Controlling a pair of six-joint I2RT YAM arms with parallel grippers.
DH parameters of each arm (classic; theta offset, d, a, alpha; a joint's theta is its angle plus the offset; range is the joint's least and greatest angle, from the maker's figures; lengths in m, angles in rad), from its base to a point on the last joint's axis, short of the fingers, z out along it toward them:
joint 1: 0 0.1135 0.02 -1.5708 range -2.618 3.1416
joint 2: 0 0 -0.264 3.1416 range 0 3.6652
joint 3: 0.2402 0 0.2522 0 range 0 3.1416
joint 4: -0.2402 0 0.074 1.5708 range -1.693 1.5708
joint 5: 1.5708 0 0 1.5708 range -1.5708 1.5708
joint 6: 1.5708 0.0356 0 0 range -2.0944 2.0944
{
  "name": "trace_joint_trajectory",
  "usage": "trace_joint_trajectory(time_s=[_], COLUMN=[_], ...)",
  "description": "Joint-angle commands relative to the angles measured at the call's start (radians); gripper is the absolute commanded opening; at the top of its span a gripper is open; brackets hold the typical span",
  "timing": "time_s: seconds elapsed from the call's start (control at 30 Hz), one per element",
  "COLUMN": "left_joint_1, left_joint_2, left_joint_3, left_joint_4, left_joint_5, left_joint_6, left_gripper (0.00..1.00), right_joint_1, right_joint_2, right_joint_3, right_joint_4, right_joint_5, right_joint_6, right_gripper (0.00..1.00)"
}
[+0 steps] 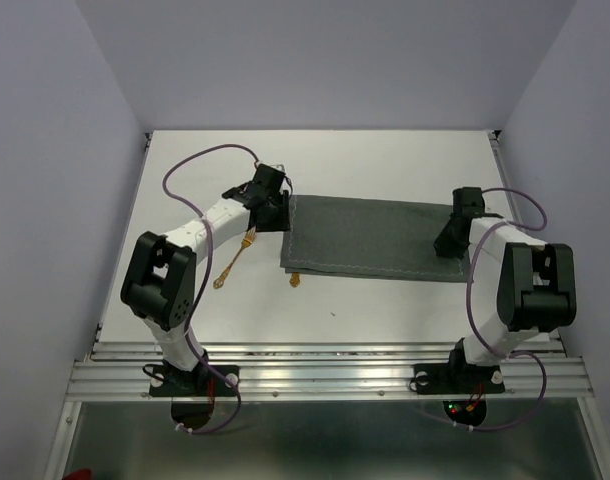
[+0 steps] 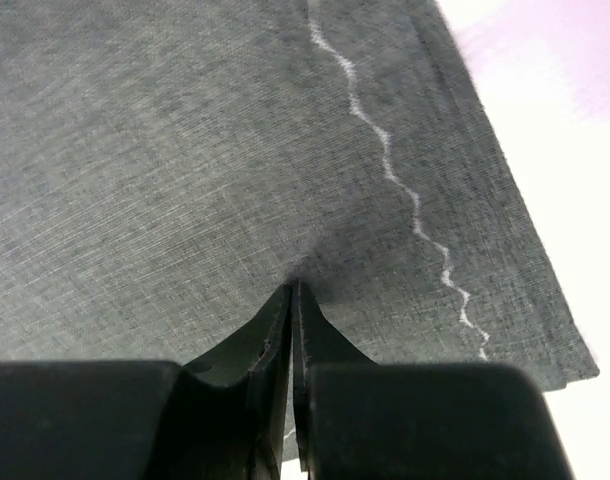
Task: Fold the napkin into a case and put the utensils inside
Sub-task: Move the knife to the center of the board.
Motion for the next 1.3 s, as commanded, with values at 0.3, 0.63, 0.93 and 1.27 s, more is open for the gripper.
trace_joint_trajectory(time_s=[0.3,0.63,0.93,1.27], left_joint_1=[-0.003,-0.026,-0.107,-0.122], left_joint_2=[-0.094,-0.019,0.065,0.111], left_joint_3=[-0.047,-0.022,-0.045,-0.076], left_joint_4=[0.04,0.051,0.04,0.056], left_joint_5=[-0.001,0.022,0.001,-0.024], left_joint_6=[0.0,0.011,0.037,0.038], left_gripper=[0.51,0.52,0.49,0.43], right_joint_1=[-0.141,0.009,0.106,0.177], right_joint_2=[-0.017,-0.172,-0.152,-0.116], right_joint_3=[-0.04,0.018,0.011,0.009], right_joint_4=[-0.022,-0.035,-0.018,0.007], right_joint_5=[0.116,-0.019,-0.02,-0.079], right_joint_6=[-0.007,0.04,0.083,0.073], right_gripper=[0.08,0.12,0.13,0.15])
